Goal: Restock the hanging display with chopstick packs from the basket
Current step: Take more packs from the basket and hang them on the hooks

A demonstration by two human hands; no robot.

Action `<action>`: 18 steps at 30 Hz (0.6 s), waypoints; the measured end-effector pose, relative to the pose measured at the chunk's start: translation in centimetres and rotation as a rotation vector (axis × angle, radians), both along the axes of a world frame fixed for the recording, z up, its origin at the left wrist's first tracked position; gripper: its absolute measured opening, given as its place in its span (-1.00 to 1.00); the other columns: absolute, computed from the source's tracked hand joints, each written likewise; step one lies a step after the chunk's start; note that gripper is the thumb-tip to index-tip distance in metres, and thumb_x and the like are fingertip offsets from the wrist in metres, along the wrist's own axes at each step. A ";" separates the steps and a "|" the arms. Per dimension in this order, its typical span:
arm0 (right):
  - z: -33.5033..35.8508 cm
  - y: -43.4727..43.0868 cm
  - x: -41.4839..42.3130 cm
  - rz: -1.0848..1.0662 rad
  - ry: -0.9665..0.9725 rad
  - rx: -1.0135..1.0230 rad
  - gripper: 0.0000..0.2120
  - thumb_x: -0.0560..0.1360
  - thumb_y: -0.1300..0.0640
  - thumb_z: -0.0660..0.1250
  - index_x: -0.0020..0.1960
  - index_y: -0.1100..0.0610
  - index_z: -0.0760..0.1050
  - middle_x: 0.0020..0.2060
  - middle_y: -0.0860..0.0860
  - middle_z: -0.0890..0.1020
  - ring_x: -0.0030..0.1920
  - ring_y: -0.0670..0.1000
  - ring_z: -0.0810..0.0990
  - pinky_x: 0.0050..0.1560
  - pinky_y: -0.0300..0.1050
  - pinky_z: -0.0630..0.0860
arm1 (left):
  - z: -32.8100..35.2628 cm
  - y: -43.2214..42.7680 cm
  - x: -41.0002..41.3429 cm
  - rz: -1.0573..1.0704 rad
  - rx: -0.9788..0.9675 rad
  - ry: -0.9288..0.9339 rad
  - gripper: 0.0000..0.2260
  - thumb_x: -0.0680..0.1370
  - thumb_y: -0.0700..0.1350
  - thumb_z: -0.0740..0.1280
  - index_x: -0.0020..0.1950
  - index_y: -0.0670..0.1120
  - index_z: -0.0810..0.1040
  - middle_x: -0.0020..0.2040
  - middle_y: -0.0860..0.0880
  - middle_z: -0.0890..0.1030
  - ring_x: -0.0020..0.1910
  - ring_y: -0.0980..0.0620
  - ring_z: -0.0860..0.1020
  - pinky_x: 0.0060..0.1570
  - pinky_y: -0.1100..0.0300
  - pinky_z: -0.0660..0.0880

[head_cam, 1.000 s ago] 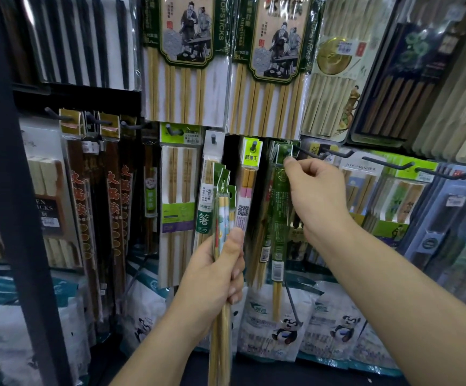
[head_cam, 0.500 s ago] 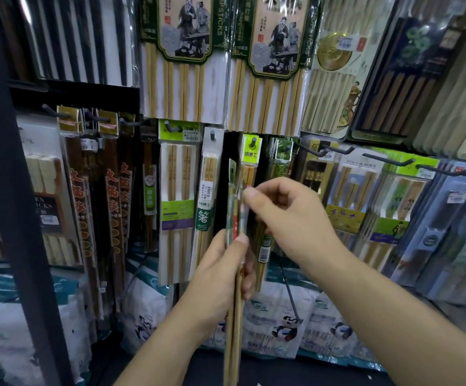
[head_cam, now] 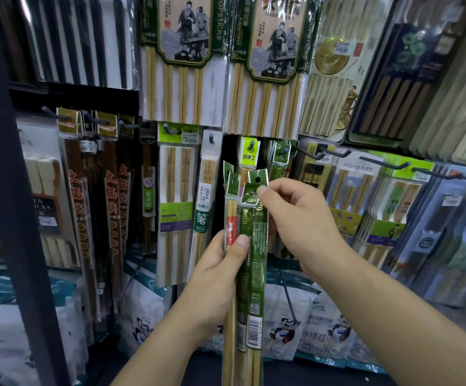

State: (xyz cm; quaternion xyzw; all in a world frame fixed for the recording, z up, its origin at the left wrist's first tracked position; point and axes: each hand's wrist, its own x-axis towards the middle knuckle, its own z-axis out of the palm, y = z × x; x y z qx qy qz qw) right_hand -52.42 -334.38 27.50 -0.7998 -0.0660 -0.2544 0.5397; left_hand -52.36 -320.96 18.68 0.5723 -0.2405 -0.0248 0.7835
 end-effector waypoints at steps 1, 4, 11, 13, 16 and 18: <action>-0.1 0.0 0.0 0.000 -0.009 -0.005 -0.71 0.62 0.07 0.36 -0.25 0.13 0.56 -0.46 -0.05 0.42 -0.42 -0.09 0.38 -0.38 -0.25 0.40 | 0.0 0.0 0.0 0.008 -0.008 0.002 -0.82 0.58 0.17 0.27 0.08 0.33 0.64 0.09 0.14 0.71 0.07 0.22 0.66 -0.03 0.40 0.54; -0.1 0.1 -0.1 0.000 -0.026 0.015 -0.72 0.61 0.02 0.38 -0.23 0.12 0.59 -0.46 -0.03 0.44 -0.42 -0.10 0.37 -0.38 -0.26 0.39 | -0.1 -0.1 0.1 0.027 -0.031 0.019 -0.82 0.56 0.17 0.27 0.08 0.28 0.64 0.07 0.12 0.72 0.07 0.17 0.66 -0.01 0.35 0.56; 2.4 -0.9 0.3 -0.081 -0.058 0.167 -0.70 0.66 -0.02 0.30 -0.19 0.05 0.64 -0.26 0.13 0.71 -0.25 0.08 0.60 0.03 0.20 0.59 | 0.0 0.5 0.6 0.060 -0.139 0.092 -0.70 0.53 0.13 0.30 0.03 -0.10 0.48 -0.27 -0.03 0.59 -0.31 0.01 0.59 -0.28 0.14 0.60; 2.7 -1.3 0.9 -0.109 -0.058 0.173 -0.68 0.67 -0.03 0.29 -0.15 0.13 0.62 -0.21 0.19 0.71 -0.25 0.10 0.59 0.14 0.21 0.61 | 0.1 0.6 0.6 0.065 -0.143 0.093 -0.71 0.54 0.11 0.29 0.04 -0.12 0.48 -0.27 -0.04 0.60 -0.32 0.02 0.59 -0.30 0.16 0.60; 2.9 -1.5 1.5 -0.114 -0.048 0.176 -0.58 0.68 -0.04 0.26 0.03 0.36 0.53 -0.01 0.52 0.51 -0.23 0.09 0.42 0.25 0.12 0.56 | 0.0 0.5 0.7 0.059 -0.128 0.080 -0.77 0.60 0.06 0.27 0.04 -0.11 0.48 -0.28 -0.02 0.60 -0.32 0.02 0.60 -0.30 0.18 0.60; 3.0 -1.4 1.8 -0.109 -0.036 0.184 -0.54 0.68 -0.04 0.25 0.07 0.43 0.48 -0.01 0.56 0.46 -0.21 0.10 0.40 0.21 0.03 0.57 | 0.1 0.5 0.6 0.057 -0.112 0.066 -0.75 0.57 0.09 0.28 0.03 -0.09 0.48 -0.28 0.00 0.60 -0.32 0.03 0.60 -0.29 0.19 0.59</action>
